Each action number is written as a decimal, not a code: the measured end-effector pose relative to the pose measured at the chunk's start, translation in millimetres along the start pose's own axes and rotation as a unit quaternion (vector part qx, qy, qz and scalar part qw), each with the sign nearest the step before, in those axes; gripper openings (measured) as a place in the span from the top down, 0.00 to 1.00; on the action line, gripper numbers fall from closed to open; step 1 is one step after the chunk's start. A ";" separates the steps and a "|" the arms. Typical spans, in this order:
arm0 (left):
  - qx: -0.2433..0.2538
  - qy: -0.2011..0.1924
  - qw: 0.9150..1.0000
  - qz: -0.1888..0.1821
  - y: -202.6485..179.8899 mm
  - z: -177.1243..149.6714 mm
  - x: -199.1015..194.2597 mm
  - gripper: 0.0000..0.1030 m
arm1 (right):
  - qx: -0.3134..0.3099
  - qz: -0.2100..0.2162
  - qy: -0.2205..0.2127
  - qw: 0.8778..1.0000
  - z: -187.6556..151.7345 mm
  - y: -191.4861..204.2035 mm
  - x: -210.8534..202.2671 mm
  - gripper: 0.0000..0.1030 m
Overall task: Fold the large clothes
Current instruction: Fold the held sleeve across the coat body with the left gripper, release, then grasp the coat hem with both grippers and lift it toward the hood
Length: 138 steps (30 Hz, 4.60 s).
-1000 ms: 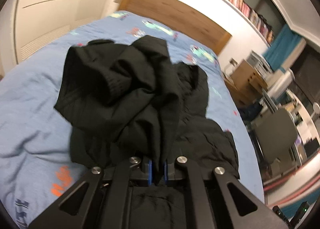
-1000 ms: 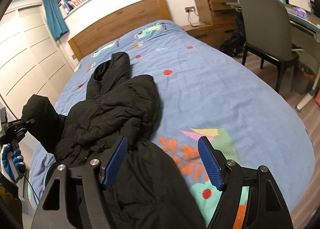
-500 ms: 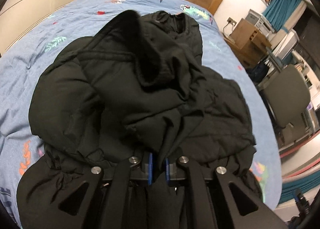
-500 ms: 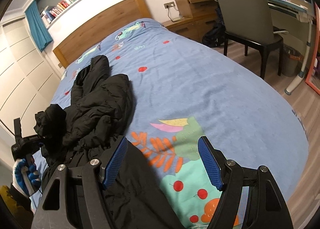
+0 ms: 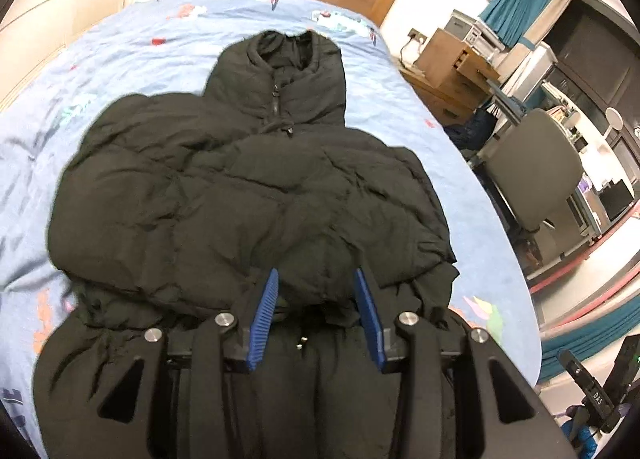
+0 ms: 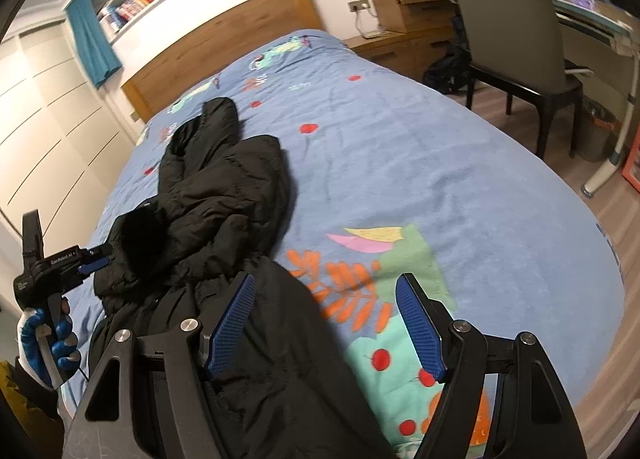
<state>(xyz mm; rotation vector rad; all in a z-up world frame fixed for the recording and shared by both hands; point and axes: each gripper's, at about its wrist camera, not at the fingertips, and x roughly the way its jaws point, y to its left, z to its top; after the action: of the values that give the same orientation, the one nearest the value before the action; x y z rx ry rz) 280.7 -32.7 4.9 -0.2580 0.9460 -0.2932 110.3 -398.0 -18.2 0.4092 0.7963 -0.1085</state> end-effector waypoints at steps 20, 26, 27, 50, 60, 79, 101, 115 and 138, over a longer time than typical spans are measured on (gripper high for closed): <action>-0.050 -0.030 0.991 0.123 165.6 21.6 -37.6 0.63 | -0.230 0.101 0.025 0.968 32.4 243.1 92.2 0.30; -0.053 -0.022 0.991 0.122 185.4 35.7 -2.3 0.63 | -0.277 0.117 0.037 0.953 35.1 315.4 151.1 0.30; -0.051 -0.021 0.991 0.120 186.3 37.0 4.7 0.63 | -0.284 0.116 0.041 0.951 32.5 323.9 163.1 0.30; 0.015 -0.004 0.989 0.144 143.8 14.9 47.4 0.59 | -0.312 0.058 0.072 0.945 4.0 263.9 217.7 0.30; 0.042 0.035 0.988 0.142 99.8 0.5 50.8 0.59 | -0.273 0.034 0.110 0.955 -7.1 229.6 209.8 0.29; 0.087 -0.016 0.985 0.150 65.2 45.8 -80.5 0.59 | -0.255 0.034 0.027 0.966 50.7 175.6 80.4 0.28; 0.046 -0.031 0.995 0.083 115.1 309.6 103.1 0.45 | -0.191 0.101 0.019 0.976 288.3 241.6 279.7 0.19; 0.041 -0.001 0.996 0.078 125.4 372.3 259.3 0.45 | -0.146 0.094 0.071 0.982 333.4 274.9 449.2 0.08; 0.020 0.043 0.995 0.088 135.5 344.6 317.7 0.90 | -0.164 0.121 0.121 0.971 314.0 286.1 502.8 0.86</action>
<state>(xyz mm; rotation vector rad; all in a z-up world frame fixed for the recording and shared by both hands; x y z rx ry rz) 757.6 10.6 -88.3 -0.1239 1.0393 -0.1623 742.9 -231.2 -90.1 0.2046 0.9787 0.3041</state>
